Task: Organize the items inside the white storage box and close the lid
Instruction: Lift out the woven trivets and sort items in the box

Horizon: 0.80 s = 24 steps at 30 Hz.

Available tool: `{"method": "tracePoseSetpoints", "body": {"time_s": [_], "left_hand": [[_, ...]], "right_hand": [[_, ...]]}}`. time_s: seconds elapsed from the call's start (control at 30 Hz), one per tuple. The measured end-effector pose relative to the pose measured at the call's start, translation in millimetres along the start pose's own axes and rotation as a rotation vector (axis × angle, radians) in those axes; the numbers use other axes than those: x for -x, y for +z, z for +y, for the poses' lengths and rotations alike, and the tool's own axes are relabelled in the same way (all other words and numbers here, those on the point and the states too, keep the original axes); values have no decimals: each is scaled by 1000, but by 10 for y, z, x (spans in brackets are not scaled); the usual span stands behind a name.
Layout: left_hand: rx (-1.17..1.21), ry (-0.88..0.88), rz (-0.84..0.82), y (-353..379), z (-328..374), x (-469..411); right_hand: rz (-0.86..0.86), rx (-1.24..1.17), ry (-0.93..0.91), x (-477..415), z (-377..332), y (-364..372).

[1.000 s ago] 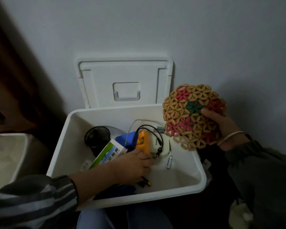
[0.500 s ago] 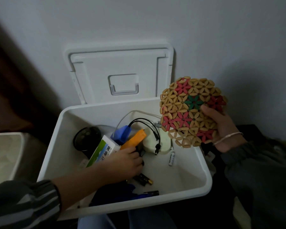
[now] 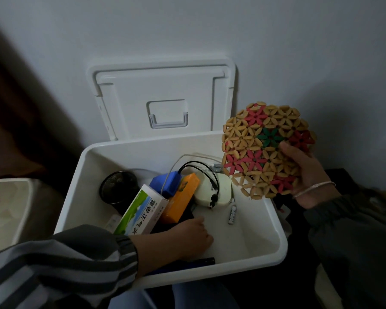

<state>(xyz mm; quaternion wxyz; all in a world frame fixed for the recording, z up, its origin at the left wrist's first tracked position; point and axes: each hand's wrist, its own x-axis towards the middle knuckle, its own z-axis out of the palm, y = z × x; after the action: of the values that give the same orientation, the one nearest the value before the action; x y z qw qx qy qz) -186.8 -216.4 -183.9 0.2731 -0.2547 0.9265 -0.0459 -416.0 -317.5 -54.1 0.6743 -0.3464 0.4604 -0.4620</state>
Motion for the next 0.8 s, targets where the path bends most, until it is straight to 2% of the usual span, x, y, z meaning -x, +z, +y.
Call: {"method": "tracePoseSetpoints", "body": {"time_s": [0.33,0.4,0.47,0.57,0.63,0.7,0.8], "left_hand": [[-68,23,-54,4,-28,-45],[-26,-1,-46,-70,-42,-28],[95,-48,42,-223,-102,18],[159,-178,290,-513,-312,96],[200,-339,387,-674,-521,113],[212,-489,405,-789,-734,74],[143,-620,293,-845,-910,-34]], "right_hand": [[25,-31,-12,84,-137,-52],[18,-34,-10,102,-153,-55],[15,-36,-8,110,-161,-68],[27,-32,-17,117,-179,-92],[36,-33,-22,119,-193,-105],[52,-29,-21,123,-211,-117],[58,-30,-19,126,-229,-139]]}}
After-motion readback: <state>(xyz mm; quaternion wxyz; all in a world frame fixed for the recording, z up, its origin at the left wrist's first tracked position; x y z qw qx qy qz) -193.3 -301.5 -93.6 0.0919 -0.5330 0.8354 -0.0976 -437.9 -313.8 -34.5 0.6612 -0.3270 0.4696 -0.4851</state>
